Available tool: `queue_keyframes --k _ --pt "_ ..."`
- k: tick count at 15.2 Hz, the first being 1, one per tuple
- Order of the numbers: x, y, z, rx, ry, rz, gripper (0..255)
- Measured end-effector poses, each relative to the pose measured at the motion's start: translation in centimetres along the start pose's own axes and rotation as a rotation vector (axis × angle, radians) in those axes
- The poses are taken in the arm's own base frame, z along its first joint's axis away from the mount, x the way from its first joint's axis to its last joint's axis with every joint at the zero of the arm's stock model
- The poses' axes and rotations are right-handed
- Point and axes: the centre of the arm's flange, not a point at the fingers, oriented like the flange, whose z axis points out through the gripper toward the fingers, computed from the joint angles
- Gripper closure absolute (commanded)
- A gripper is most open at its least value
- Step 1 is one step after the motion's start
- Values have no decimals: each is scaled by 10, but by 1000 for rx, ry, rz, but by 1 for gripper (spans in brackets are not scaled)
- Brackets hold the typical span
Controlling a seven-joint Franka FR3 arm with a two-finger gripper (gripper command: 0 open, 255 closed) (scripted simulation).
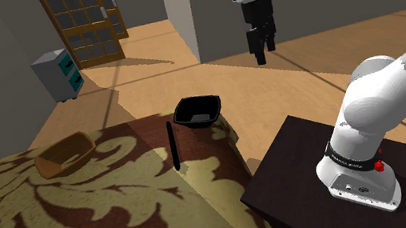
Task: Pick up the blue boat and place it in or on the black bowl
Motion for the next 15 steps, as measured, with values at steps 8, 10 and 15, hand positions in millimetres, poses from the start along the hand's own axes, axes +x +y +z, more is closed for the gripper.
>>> queue_keyframes --k 8,10,15 --pt "48 -37 44 24 27 112 0" --pt "63 -50 56 32 36 150 0" --pt "107 -78 89 52 61 245 0"
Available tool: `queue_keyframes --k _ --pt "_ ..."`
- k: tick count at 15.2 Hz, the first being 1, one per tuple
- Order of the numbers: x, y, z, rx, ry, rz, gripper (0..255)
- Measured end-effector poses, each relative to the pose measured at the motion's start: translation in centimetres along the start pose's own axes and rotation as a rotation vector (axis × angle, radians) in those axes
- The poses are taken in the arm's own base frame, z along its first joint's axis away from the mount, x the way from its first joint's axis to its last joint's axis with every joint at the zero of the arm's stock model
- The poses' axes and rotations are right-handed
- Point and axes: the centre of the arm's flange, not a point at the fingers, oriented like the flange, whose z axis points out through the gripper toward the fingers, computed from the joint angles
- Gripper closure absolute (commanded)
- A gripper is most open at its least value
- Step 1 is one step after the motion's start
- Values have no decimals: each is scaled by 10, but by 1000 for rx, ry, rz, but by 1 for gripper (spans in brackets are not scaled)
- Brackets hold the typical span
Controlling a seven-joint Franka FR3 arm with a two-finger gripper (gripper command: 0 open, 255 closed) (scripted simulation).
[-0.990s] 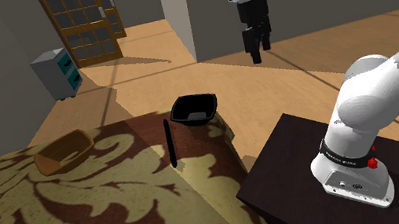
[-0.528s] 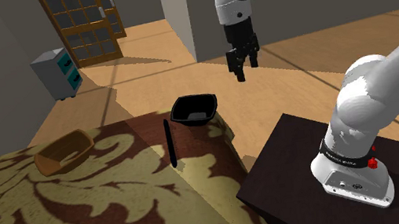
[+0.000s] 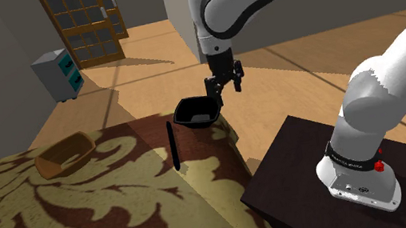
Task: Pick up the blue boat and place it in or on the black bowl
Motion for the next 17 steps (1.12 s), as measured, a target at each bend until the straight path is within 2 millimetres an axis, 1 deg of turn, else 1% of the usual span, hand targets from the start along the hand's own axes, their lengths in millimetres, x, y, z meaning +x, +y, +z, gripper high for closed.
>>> queue_keyframes --k 2,5,8,10,15,17 --pt "16 -16 14 9 10 39 0" --pt "35 -38 37 21 24 95 0" --pt "64 -55 55 34 39 153 0" --pt "78 -64 67 42 49 191 0" --pt "126 -94 102 64 73 286 0" --pt "143 -103 112 72 83 324 0"
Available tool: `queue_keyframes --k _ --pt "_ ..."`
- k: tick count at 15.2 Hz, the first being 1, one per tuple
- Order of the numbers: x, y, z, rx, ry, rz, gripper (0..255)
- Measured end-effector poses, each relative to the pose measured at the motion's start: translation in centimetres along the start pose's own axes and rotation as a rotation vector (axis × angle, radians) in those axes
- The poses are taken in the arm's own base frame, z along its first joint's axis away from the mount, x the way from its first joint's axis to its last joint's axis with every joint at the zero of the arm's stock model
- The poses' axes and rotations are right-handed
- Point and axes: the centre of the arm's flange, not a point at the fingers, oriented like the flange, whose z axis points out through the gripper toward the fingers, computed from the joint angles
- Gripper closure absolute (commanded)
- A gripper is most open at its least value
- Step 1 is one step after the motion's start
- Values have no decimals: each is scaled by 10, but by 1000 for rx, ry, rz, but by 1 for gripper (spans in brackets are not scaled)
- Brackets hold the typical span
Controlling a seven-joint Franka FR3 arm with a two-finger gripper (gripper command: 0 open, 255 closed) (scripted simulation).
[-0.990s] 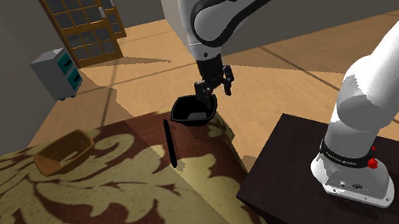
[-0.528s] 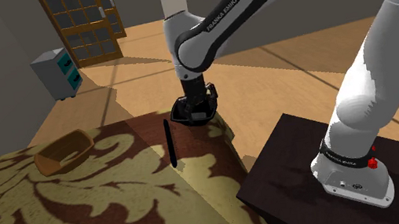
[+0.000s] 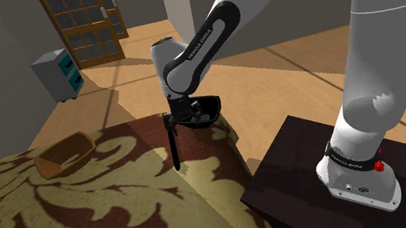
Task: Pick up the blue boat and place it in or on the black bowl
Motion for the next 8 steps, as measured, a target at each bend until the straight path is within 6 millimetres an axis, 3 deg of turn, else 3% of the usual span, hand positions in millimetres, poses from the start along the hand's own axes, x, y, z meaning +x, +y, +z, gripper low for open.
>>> queue_keyframes --k 8 --pt "64 -53 58 34 39 153 0"
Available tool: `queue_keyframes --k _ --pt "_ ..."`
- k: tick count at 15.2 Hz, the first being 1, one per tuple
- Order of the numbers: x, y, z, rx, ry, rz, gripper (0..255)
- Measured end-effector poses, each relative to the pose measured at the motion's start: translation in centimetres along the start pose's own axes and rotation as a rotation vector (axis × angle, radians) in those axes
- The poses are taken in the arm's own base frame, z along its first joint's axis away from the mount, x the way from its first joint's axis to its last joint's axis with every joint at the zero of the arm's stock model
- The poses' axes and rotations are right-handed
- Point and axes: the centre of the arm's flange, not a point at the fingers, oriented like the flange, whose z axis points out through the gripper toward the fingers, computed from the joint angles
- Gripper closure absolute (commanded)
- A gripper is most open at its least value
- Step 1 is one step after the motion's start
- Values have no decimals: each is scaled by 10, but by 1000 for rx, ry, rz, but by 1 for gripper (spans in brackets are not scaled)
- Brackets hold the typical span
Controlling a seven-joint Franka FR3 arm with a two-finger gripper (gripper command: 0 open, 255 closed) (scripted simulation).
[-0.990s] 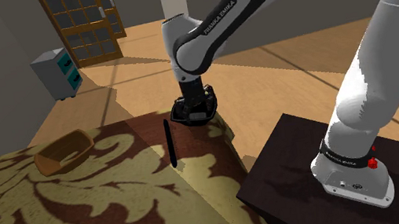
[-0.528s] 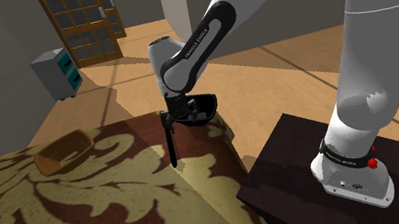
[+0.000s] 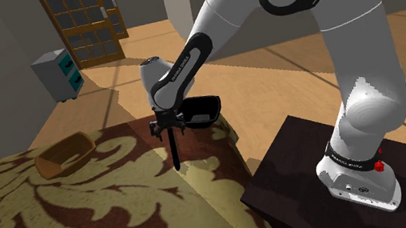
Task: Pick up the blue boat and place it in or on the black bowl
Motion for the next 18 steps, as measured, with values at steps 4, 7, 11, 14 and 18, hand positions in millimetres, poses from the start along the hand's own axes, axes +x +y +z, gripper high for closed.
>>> queue_keyframes --k 4,7,11,14,18 --pt "8 -6 18 4 5 21 0" --pt "7 -8 34 4 5 22 0" --pt "9 -7 46 4 5 22 0" --pt "9 -7 47 4 6 22 0" --pt "9 -7 47 4 6 22 255"
